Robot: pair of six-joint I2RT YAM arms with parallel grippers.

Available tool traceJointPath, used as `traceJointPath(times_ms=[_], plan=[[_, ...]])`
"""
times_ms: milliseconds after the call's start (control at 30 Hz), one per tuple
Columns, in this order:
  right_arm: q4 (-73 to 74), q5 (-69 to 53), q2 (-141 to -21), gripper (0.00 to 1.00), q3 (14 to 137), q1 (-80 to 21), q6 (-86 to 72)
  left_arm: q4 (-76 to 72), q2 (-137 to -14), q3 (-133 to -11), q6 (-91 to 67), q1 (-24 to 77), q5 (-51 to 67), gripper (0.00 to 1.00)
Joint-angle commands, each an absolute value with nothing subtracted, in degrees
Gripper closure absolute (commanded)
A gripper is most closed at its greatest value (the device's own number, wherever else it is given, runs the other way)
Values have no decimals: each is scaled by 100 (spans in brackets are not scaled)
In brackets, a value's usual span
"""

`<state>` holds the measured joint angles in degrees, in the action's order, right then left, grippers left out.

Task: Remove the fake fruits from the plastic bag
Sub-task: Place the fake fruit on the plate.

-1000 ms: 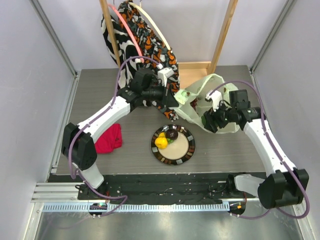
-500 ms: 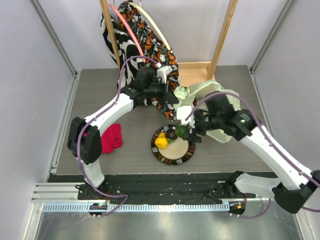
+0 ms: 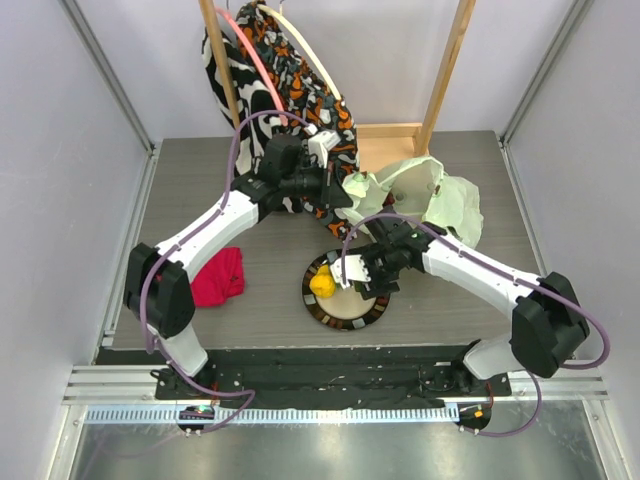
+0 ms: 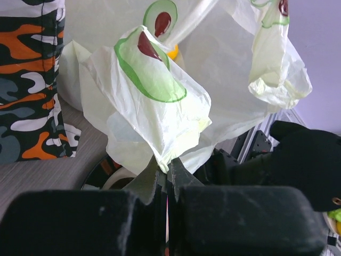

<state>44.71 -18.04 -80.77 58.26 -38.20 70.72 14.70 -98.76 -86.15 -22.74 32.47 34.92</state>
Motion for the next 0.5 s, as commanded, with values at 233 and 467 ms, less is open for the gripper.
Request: traceJointPath(times_ms=[233, 467], plan=[[3227, -1160, -8824, 59, 5695, -3911, 8710, 1424, -9466, -8490, -2057, 3208, 3428, 100], [2312, -967, -8614, 1, 5098, -3920, 8921, 1398, -9475, -8482, -2057, 3208, 3436, 100]])
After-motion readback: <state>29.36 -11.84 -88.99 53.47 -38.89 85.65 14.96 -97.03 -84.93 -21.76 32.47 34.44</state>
